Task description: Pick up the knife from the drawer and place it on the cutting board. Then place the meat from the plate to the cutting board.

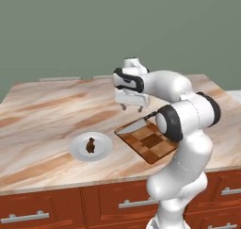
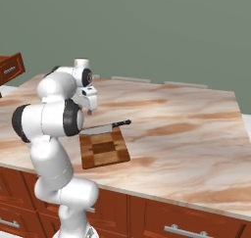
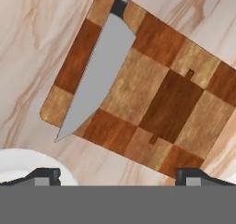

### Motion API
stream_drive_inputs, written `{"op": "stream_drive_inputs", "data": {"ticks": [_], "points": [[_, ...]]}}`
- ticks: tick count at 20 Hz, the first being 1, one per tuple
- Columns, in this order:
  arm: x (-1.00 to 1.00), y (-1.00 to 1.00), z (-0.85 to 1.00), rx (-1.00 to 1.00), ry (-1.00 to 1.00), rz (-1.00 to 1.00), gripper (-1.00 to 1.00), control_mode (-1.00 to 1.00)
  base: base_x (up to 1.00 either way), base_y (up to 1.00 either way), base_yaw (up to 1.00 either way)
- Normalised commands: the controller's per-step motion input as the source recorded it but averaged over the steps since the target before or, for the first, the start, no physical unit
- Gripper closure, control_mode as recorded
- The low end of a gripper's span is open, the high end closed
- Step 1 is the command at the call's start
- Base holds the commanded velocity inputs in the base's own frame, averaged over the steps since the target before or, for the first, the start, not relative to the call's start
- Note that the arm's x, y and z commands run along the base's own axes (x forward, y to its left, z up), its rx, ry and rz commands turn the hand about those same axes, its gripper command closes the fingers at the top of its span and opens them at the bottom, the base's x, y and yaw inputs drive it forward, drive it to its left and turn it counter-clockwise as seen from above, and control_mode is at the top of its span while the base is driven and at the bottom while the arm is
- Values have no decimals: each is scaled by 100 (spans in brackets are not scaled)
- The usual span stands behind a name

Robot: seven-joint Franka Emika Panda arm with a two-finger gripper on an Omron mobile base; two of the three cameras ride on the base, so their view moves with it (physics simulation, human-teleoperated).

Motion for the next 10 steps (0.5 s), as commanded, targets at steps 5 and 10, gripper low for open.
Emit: {"op": "stream_drive_inputs", "data": {"ticks": [5,10], "points": [[-98,74,7,3,-8,25,-100,-100,0,0,0],[-54,58,0,5,-14,18,-100,-100,0,0,0]]}}
